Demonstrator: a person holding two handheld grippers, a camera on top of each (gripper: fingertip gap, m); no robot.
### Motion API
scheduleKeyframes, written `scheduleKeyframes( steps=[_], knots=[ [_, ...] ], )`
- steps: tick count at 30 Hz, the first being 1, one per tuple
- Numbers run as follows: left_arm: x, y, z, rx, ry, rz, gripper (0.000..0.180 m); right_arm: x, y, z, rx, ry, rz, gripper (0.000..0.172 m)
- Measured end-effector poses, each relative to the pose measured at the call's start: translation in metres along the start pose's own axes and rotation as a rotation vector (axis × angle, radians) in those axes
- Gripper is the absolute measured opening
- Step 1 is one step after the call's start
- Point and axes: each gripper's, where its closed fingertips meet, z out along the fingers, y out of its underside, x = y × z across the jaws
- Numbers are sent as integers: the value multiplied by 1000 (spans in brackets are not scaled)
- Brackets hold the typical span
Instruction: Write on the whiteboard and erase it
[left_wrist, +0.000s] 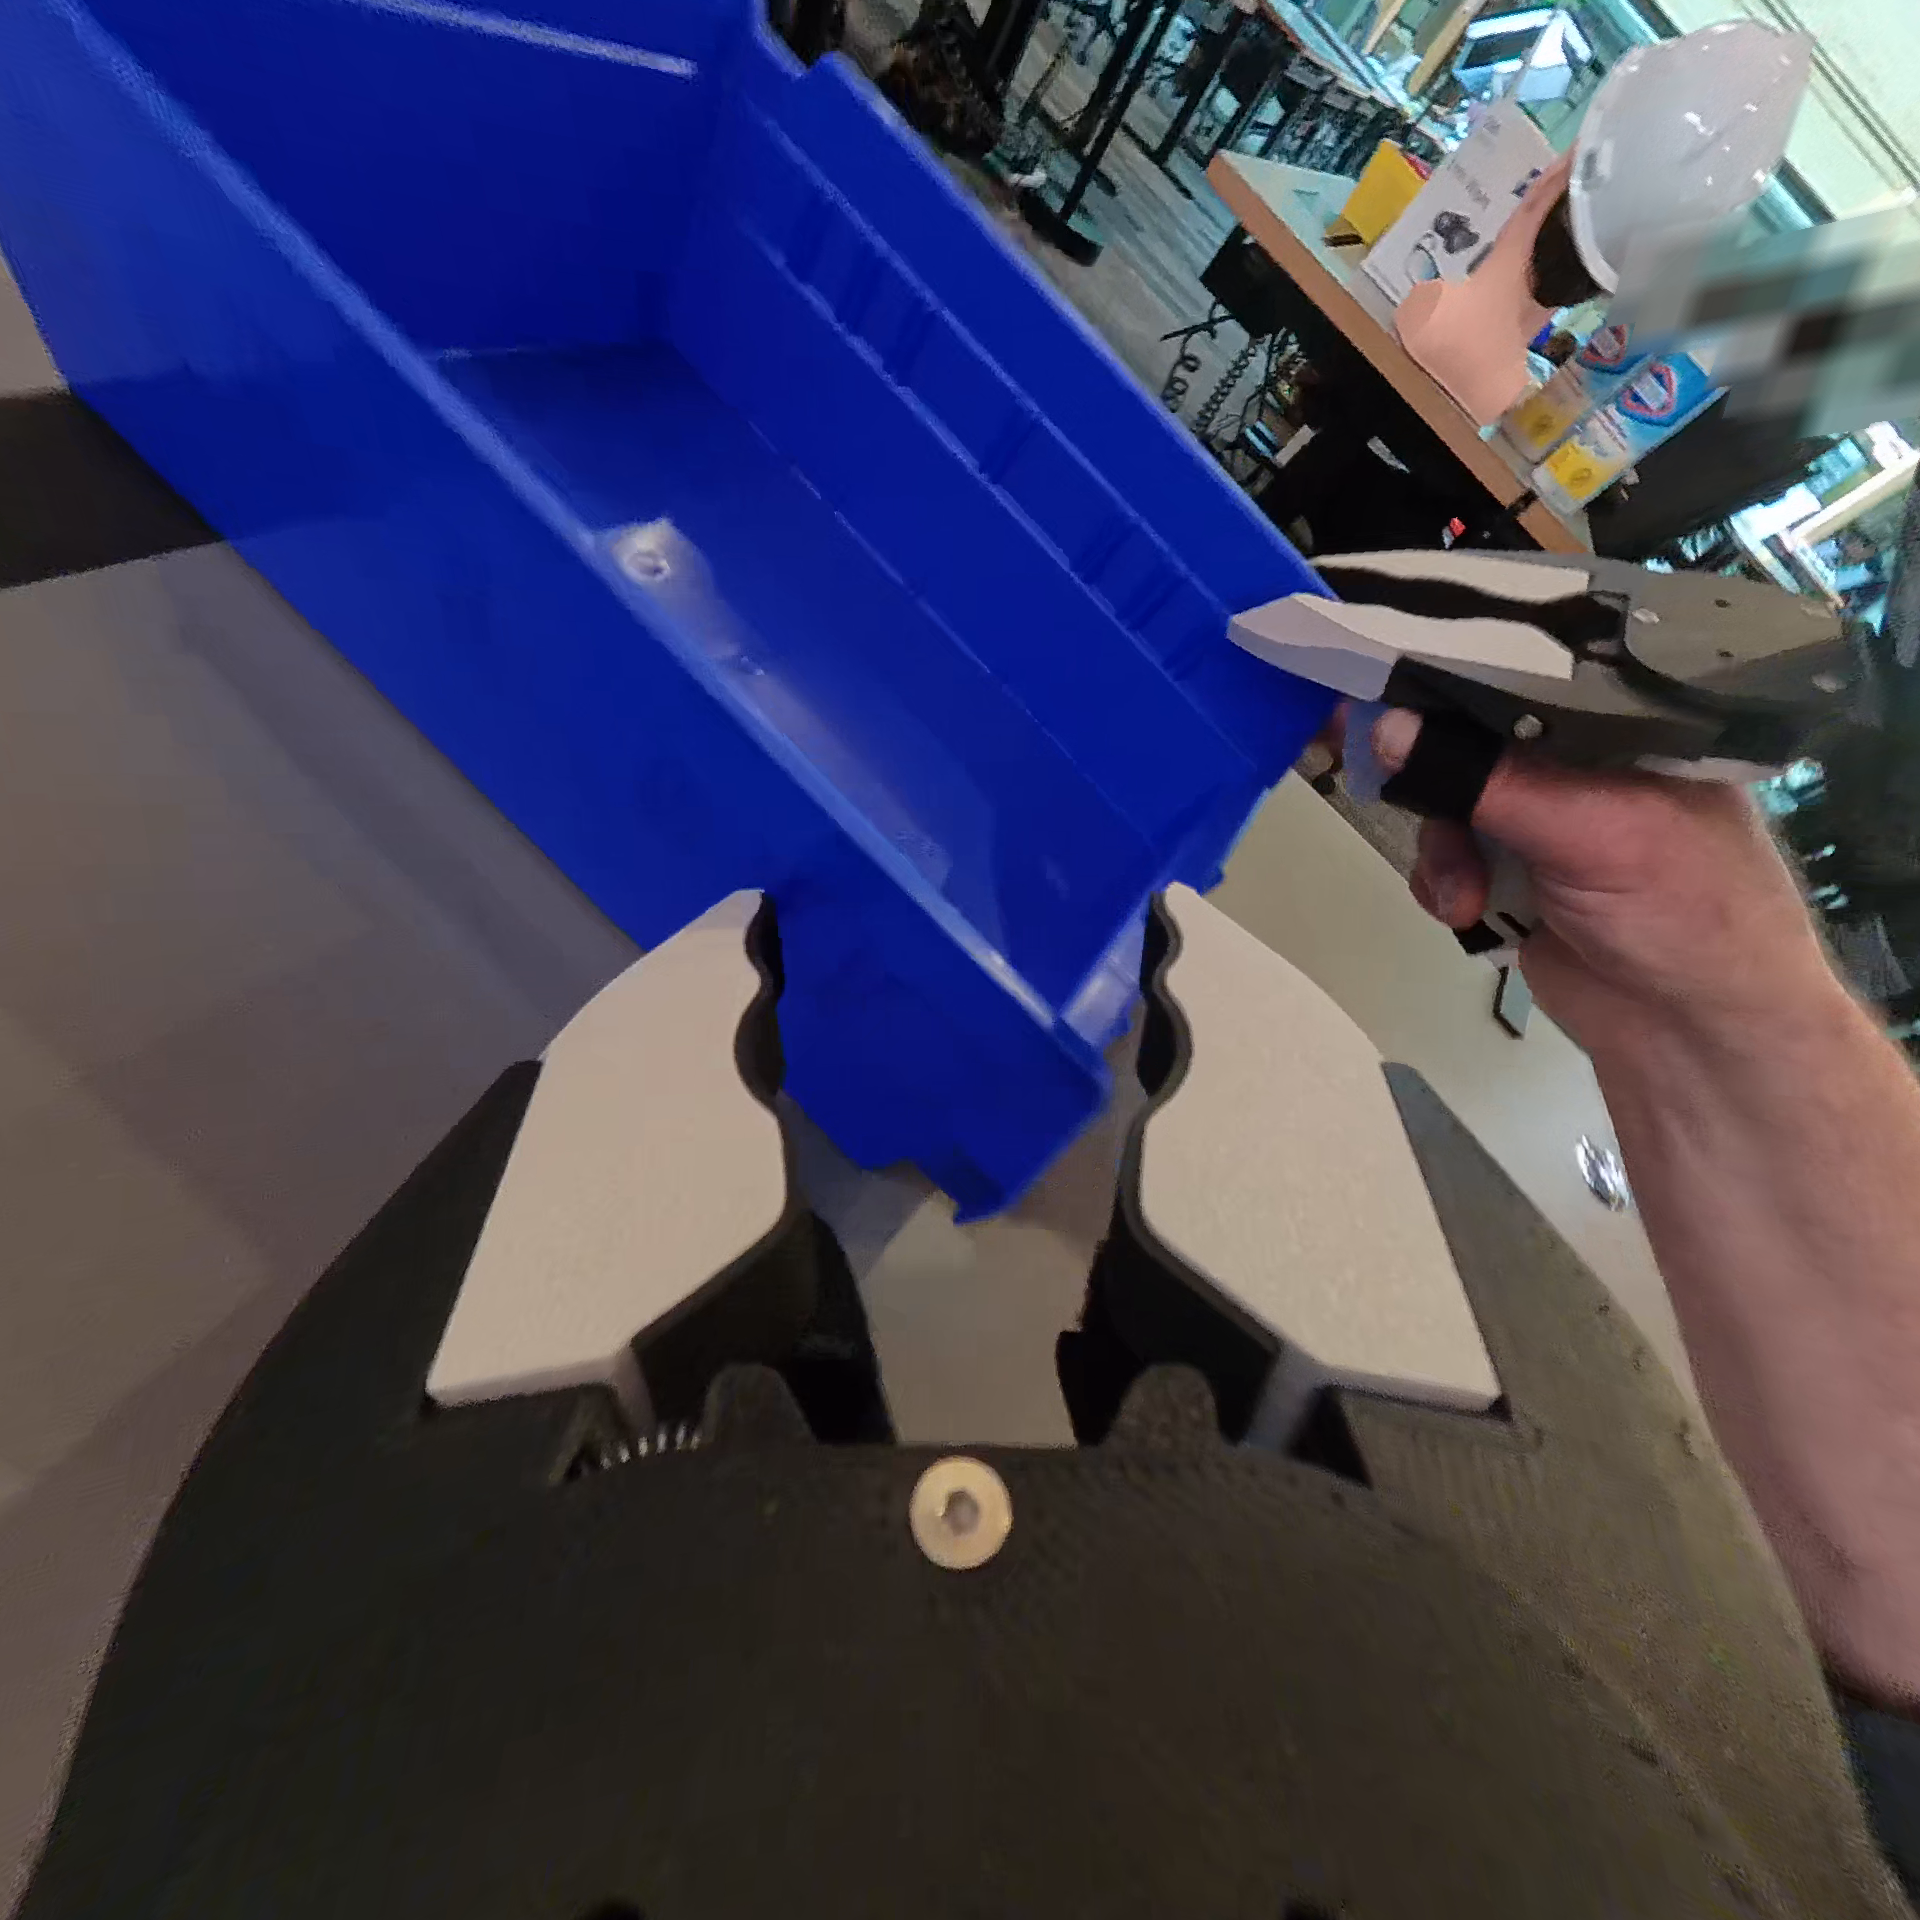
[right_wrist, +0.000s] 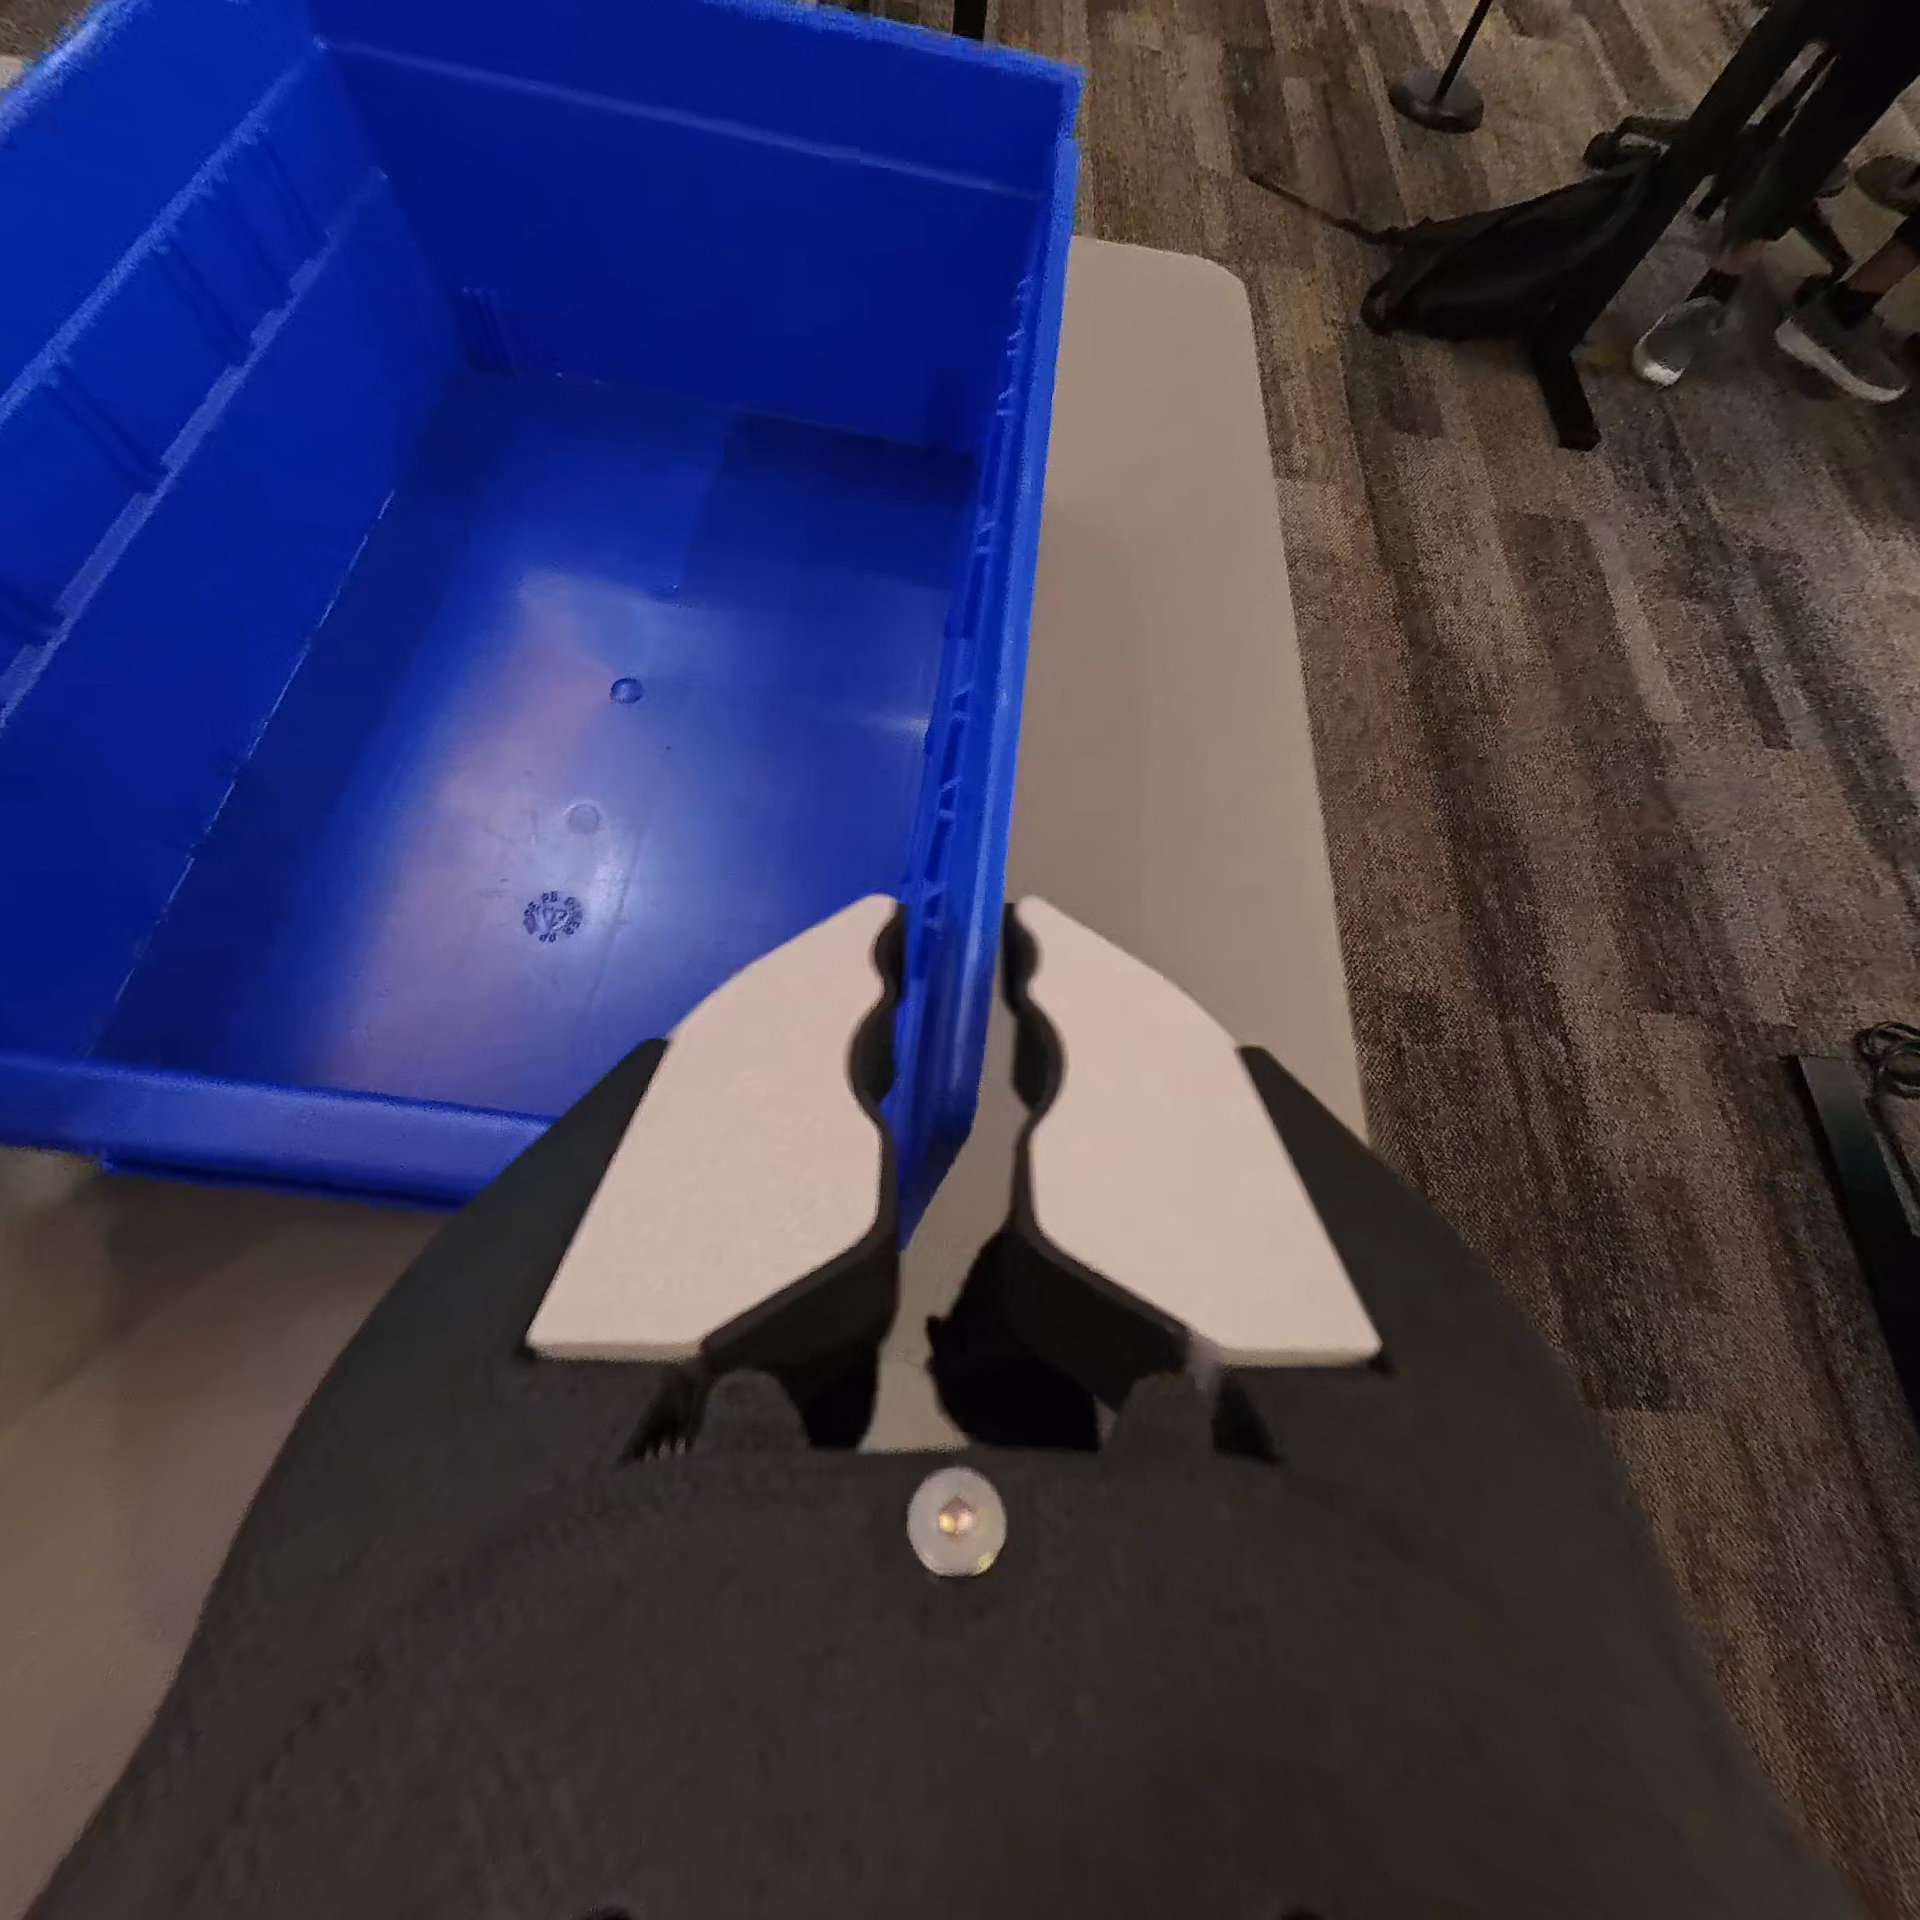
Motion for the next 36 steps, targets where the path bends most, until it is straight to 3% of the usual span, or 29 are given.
scheduleKeyframes(
  steps=[3, 5, 8, 10, 14, 18, 21, 25, 28, 32, 36],
  knots=[
    [30, 12, -27, -3, 52, 97, 59, 6, -8, -29, 58, 84, -24, 40],
    [57, 31, -62, -18, 108, 158, 59, 0, -17, -60, 97, 152, -98, 53],
    [74, 60, -139, -13, 133, 212, 60, -50, -24, -99, 150, 92, -209, 51],
    [57, 71, -200, 29, 53, 236, 62, -91, -22, -117, 164, 31, -274, 50],
    [-36, 80, -350, 158, -332, 189, 67, -181, -8, -131, 189, -137, -338, 47],
    [-134, 99, -522, 234, -888, 222, 72, -254, 4, -128, 191, -272, -401, 47],
    [-184, 118, -611, 248, -1141, 173, 79, -286, 5, -120, 193, -330, -409, 45],
    [-237, 139, -645, 215, -1251, 59, 80, -305, 6, -111, 173, -351, -415, 47],
    [-267, 155, -634, 183, -1169, -88, 77, -307, 7, -108, 162, -333, -415, 47],
    [-287, 165, -621, 171, -1085, -149, 35, -304, 15, -102, 134, -314, -419, 47],
    [-300, 161, -629, 141, -1088, -154, 20, -297, 20, -96, 114, -303, -411, 46]
  ],
)
